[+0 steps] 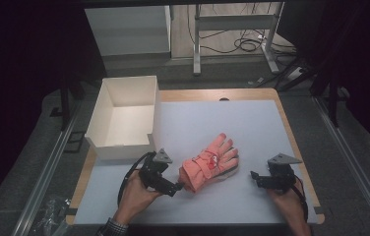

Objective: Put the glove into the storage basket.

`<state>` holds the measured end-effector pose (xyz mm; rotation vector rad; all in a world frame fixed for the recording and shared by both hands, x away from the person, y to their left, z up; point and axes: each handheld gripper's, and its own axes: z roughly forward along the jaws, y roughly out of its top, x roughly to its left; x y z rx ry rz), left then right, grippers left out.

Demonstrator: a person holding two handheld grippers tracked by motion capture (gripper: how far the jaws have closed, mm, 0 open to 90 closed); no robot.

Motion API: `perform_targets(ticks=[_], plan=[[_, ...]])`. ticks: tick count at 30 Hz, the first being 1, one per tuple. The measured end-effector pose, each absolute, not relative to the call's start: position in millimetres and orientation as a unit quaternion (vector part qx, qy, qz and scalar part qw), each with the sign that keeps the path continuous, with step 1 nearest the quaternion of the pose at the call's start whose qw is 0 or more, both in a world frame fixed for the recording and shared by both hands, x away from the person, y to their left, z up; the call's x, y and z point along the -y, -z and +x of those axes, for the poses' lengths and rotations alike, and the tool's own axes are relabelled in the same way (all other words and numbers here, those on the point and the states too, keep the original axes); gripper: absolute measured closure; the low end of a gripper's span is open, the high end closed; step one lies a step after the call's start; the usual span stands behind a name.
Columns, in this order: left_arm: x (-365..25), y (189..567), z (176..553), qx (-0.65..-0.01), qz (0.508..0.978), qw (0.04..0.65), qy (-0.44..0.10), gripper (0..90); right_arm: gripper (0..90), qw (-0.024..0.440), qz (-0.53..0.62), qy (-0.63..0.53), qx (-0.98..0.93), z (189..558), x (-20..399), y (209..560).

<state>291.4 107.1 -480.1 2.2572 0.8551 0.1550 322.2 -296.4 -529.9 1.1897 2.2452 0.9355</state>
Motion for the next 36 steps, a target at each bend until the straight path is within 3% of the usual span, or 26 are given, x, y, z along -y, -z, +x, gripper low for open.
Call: perform_targets(ticks=[14, 26, 36], plan=[[-54, 455, 317, -0.293, 0.896, 0.328, -0.056, 0.0, 20.0, 0.215, 0.43, -0.338, -0.809, 322, 297, 530], [-13, 479, 338, -0.268, 0.922, 0.273, -0.05, 0.0, 20.0, 0.215, 0.43, -0.338, -0.809, 322, 297, 530], [-7, 505, 345, -0.275, 0.928, 0.248, -0.033, 0.0, 20.0, 0.215, 0.429, -0.339, -0.809, 322, 297, 530]])
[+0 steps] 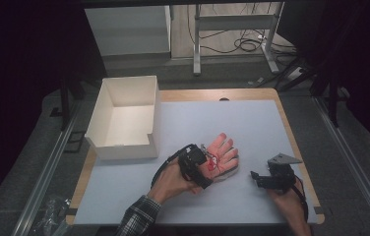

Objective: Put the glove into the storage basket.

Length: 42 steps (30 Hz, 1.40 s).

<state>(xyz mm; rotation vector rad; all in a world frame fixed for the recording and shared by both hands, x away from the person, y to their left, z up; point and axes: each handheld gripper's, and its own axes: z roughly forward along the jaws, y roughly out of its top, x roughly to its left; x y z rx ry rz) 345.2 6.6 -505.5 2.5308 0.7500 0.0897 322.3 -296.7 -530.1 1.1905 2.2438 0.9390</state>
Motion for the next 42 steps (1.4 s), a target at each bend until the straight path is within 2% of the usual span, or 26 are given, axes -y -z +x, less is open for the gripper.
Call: perform_targets(ticks=[5, 8, 12, 15, 21, 25, 42], plan=[[0, 518, 342, -0.271, 0.937, 0.216, -0.034, 1.3, 20.0, 0.215, 0.429, -0.338, -0.81, 322, 297, 530], [0, 520, 337, -0.27, 0.937, 0.218, -0.044, 3.9, 20.0, 0.215, 0.428, -0.338, -0.81, 322, 297, 530], [0, 516, 334, -0.267, 0.938, 0.216, -0.047, 15.7, 20.0, 0.216, 0.428, -0.338, -0.81, 322, 297, 530], [-2, 512, 333, -0.266, 0.937, 0.221, -0.043, 30.0, 20.0, 0.216, 0.428, -0.338, -0.81, 322, 297, 530], [-10, 505, 337, -0.267, 0.933, 0.239, -0.025, 41.5, 20.0, 0.216, 0.428, -0.338, -0.81, 322, 297, 530], [-13, 502, 339, -0.282, 0.927, 0.247, -0.018, 43.1, 20.0, 0.216, 0.428, -0.338, -0.81, 322, 297, 530], [-27, 464, 366, -0.34, 0.903, 0.255, -0.055, 42.5, 20.0, 0.215, 0.429, -0.339, -0.809, 322, 297, 530]])
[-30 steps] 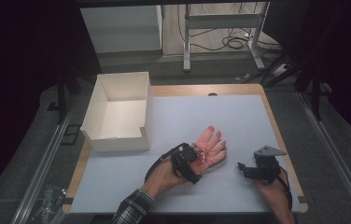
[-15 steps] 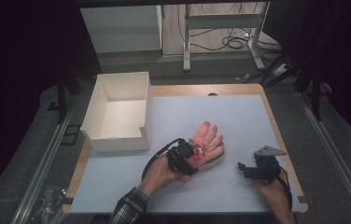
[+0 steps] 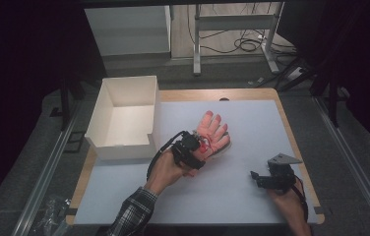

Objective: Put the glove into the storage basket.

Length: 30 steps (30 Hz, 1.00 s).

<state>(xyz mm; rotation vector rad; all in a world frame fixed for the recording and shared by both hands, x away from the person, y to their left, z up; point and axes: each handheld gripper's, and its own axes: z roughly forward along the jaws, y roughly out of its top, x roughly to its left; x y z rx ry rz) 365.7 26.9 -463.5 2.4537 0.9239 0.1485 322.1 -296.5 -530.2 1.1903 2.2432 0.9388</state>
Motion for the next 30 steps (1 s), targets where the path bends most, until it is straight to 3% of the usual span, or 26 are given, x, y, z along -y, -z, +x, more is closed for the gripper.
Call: perform_targets(ticks=[30], plan=[[-53, 376, 413, -0.403, 0.873, 0.263, -0.085, 41.2, 20.0, 0.215, 0.428, -0.338, -0.81, 322, 297, 530]])
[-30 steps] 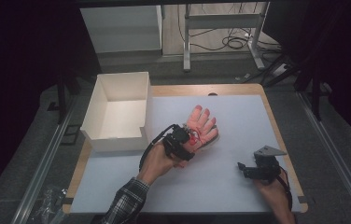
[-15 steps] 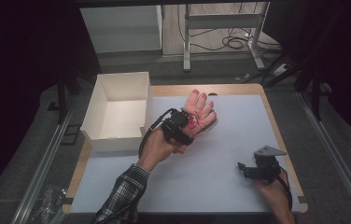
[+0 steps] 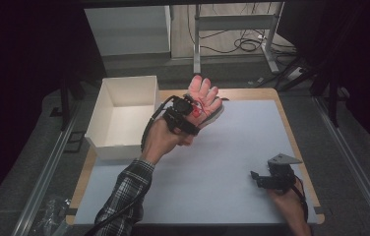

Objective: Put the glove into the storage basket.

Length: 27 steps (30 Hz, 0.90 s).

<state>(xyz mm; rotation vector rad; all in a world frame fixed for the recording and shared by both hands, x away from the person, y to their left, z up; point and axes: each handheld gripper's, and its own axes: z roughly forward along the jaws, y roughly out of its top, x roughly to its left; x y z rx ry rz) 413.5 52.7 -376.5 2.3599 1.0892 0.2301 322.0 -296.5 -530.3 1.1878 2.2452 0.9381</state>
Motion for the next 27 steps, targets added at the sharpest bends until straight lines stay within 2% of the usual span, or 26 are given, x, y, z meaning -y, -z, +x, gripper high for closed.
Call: perform_targets(ticks=[16, 27], plan=[[-108, 337, 433, -0.467, 0.836, 0.26, -0.121, 40.6, 20.0, 0.215, 0.428, -0.339, -0.81, 322, 297, 530], [-165, 336, 438, -0.531, 0.795, 0.255, -0.145, 40.0, 20.0, 0.216, 0.427, -0.339, -0.81, 322, 297, 530]])
